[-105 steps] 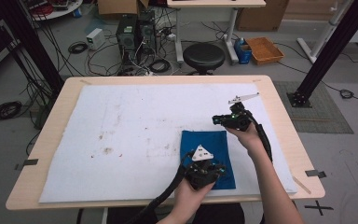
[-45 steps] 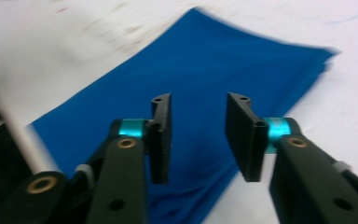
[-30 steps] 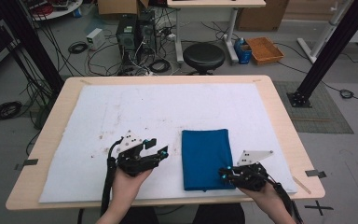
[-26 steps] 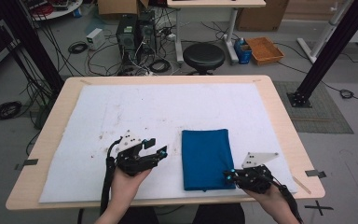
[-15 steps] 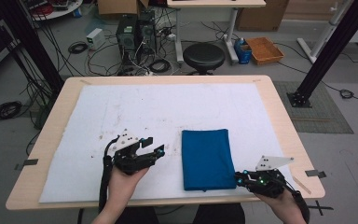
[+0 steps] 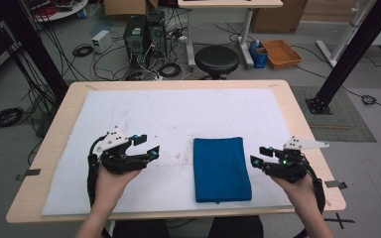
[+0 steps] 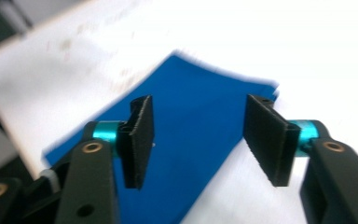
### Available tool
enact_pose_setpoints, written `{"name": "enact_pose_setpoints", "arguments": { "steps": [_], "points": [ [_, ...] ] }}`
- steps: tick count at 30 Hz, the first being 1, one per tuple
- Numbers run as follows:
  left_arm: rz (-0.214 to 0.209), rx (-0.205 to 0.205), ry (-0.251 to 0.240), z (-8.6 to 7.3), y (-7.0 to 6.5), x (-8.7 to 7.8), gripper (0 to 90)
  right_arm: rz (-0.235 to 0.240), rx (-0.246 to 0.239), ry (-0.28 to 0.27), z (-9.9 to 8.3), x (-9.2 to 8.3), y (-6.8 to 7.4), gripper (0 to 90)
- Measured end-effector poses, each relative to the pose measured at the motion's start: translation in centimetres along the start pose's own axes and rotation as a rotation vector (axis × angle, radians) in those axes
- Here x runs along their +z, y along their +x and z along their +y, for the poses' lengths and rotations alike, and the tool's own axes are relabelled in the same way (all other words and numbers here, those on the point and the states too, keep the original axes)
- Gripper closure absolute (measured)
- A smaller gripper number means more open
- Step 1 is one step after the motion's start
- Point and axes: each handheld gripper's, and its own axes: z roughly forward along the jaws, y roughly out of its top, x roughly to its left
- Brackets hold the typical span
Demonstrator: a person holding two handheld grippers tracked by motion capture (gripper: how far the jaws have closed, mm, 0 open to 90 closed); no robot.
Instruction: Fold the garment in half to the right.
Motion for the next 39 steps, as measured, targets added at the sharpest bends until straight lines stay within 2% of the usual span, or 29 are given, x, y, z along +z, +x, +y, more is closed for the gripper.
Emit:
{"name": "enact_pose_setpoints", "arguments": {
  "steps": [4, 7, 10, 13, 19, 28, 39],
  "points": [
    [0.000, 0.017, -0.008, 0.3, 0.9, -0.6, 36.5, -0.013, 0.063, -0.054, 1.7, 0.5, -1.3, 39.7],
    [-0.019, 0.022, -0.027, 0.4, 1.5, -0.9, 36.4, -0.012, 0.092, -0.087, 2.8, 0.9, -2.0, 38.3],
    [-0.014, 0.030, -0.037, 0.5, 2.0, -1.3, 36.4, -0.002, 0.112, -0.088, 3.4, 1.5, -2.5, 34.8],
    [-0.013, 0.026, -0.037, 0.4, 2.3, -1.5, 36.5, -0.009, 0.127, -0.086, 3.2, 2.2, -2.6, 32.2],
    [-0.013, 0.020, -0.043, 0.3, 2.5, -1.7, 36.5, -0.026, 0.104, -0.052, 2.6, 2.9, -2.7, 32.0],
    [-0.021, 0.026, -0.043, 0.2, 2.0, -1.7, 36.4, -0.046, 0.080, -0.053, 2.6, 2.9, -2.5, 31.8],
    [-0.027, 0.006, -0.053, 0.1, 2.1, -2.0, 35.5, -0.062, 0.081, -0.040, 2.4, 3.1, -2.7, 31.2]
  ]
}}
